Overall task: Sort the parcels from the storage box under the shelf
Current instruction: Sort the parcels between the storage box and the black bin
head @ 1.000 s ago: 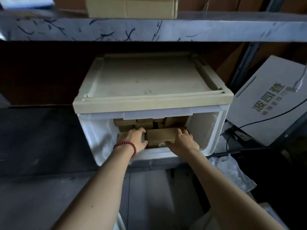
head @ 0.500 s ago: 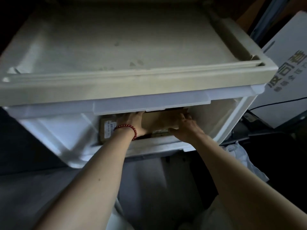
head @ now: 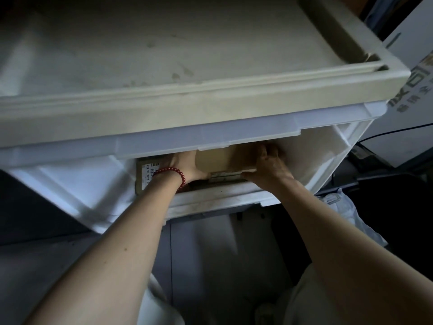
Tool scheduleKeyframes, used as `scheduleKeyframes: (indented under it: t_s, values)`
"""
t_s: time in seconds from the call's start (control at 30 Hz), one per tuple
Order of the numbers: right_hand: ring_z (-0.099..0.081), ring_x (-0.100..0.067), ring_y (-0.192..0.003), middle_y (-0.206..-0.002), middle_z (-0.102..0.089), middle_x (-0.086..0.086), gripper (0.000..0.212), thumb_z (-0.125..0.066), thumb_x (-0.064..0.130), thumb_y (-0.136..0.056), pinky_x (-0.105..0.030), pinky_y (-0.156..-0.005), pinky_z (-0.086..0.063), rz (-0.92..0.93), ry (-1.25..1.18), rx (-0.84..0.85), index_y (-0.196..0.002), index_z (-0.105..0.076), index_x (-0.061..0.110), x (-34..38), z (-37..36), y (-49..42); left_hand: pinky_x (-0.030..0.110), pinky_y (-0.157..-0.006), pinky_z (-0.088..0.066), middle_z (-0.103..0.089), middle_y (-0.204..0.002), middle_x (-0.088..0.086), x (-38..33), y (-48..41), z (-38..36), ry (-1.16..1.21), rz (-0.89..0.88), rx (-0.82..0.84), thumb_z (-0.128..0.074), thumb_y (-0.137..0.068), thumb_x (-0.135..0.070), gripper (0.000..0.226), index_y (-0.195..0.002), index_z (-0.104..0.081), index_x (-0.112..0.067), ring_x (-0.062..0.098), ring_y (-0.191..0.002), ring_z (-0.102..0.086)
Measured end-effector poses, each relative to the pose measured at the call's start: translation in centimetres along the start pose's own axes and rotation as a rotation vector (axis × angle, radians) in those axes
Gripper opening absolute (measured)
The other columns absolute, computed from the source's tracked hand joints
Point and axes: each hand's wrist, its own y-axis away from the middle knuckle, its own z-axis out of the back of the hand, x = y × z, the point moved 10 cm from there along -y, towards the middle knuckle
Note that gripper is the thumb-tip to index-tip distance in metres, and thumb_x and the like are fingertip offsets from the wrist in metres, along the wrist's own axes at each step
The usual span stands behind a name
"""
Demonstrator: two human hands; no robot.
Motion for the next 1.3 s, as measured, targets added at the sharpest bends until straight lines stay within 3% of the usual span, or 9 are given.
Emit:
scheduleKeyframes:
  t_s: [0.07, 0.17, 0.3, 0.43, 0.63, 0.8, 0.9, 1.07, 1.3]
  values:
    - [-0.014, -0.035, -0.141, -0.151, -0.014, -0.017, 0.090, -0.067, 0.042, -0.085, -0.040, -0.112, -0.023, 0.020, 0.026, -0.072, -0.149, -0.013, 0.009, 0.6, 0.8, 0.3, 0.028, -0.096, -0.042, -0.055, -0.131, 0.006, 0.0, 0.6, 0.8, 0.020, -0.008, -0.027, -0.083, -0.067, -0.038, 0.073, -0.130, -0.050, -0.019, 0.026, -0.117, -0.053]
    - [-0.014, -0.036, -0.141, -0.153, -0.015, -0.019, 0.094, -0.069, 0.041, -0.084, -0.041, -0.112, -0.021, 0.039, 0.034, -0.210, -0.150, -0.010, 0.010, 1.3, 2.4, 0.8, 0.019, -0.084, -0.032, -0.053, -0.134, 0.001, 0.2, 1.4, 2.3, 0.050, -0.008, -0.067, -0.080, -0.067, -0.048, 0.077, -0.134, -0.049, -0.024, 0.022, -0.119, -0.050]
    - [-0.024, -0.039, -0.136, -0.147, -0.026, -0.020, 0.098, -0.080, 0.032, -0.074, -0.041, -0.110, -0.029, 0.080, -0.129, -0.245, -0.150, -0.020, 0.016, 1.9, 3.5, 1.3, 0.021, -0.081, -0.038, -0.058, -0.127, -0.002, 0.3, 2.7, 3.4, 0.114, -0.029, -0.068, -0.082, -0.065, -0.047, 0.071, -0.127, -0.054, -0.027, 0.012, -0.101, -0.051]
    - [-0.045, -0.035, -0.120, -0.138, -0.039, -0.017, 0.103, -0.091, 0.026, -0.059, -0.034, -0.101, -0.039, 0.105, -0.303, -0.266, -0.143, -0.032, 0.013, 1.6, 4.8, 1.9, 0.029, -0.095, -0.043, -0.053, -0.133, 0.001, 0.9, 3.9, 4.5, 0.072, -0.011, -0.102, -0.081, -0.061, -0.054, 0.085, -0.132, -0.047, -0.022, 0.021, -0.118, -0.051]
    - [-0.042, -0.035, -0.123, -0.138, -0.037, -0.018, 0.117, -0.093, 0.025, -0.053, -0.028, -0.098, -0.031, 0.083, -0.412, -0.361, -0.143, -0.022, 0.004, 1.0, 5.9, 3.9, 0.023, -0.092, -0.035, -0.049, -0.137, 0.001, 0.5, 5.5, 5.4, 0.185, 0.000, -0.114, -0.083, -0.064, -0.046, 0.088, -0.137, -0.042, -0.018, 0.021, -0.124, -0.046]
    - [-0.040, -0.033, -0.128, -0.142, -0.036, -0.016, 0.120, -0.093, 0.025, -0.055, -0.033, -0.101, -0.033, 0.050, -0.477, -0.344, -0.145, -0.018, 0.002, 0.9, 6.0, 6.3, 0.023, -0.086, -0.035, -0.050, -0.133, 0.001, -0.2, 7.3, 6.4, 0.161, -0.010, -0.166, -0.084, -0.065, -0.040, 0.082, -0.133, -0.044, -0.018, 0.020, -0.119, -0.048]
    - [-0.037, -0.031, -0.132, -0.144, -0.035, -0.015, 0.115, -0.092, 0.026, -0.056, -0.036, -0.105, -0.032, -0.002, -0.523, -0.295, -0.143, -0.021, 0.003, 0.3, 5.9, 7.7, 0.027, -0.091, -0.041, -0.051, -0.132, 0.003, -0.6, 8.6, 6.7, 0.123, 0.012, -0.195, -0.085, -0.061, -0.041, 0.085, -0.130, -0.045, -0.016, 0.021, -0.117, -0.049]
    - [-0.037, -0.034, -0.131, -0.144, -0.035, -0.018, 0.110, -0.089, 0.026, -0.063, -0.036, -0.104, -0.035, -0.039, -0.532, -0.192, -0.142, -0.016, 0.005, -1.1, 5.8, 10.1, 0.031, -0.106, -0.034, -0.036, -0.147, 0.010, -2.3, 11.5, 7.3, 0.074, 0.030, -0.276, -0.089, -0.058, -0.036, 0.111, -0.146, -0.025, -0.012, 0.027, -0.133, -0.038]
    - [-0.042, -0.032, -0.126, -0.138, -0.042, -0.014, 0.105, -0.087, 0.027, -0.066, -0.037, -0.098, -0.039, -0.020, -0.558, -0.201, -0.141, -0.017, 0.007, -2.8, 8.0, 14.8, 0.037, -0.105, -0.035, -0.038, -0.146, 0.008, -5.0, 16.1, 8.0, 0.179, -0.002, -0.326, -0.088, -0.061, -0.027, 0.103, -0.143, -0.028, -0.021, 0.027, -0.132, -0.037]
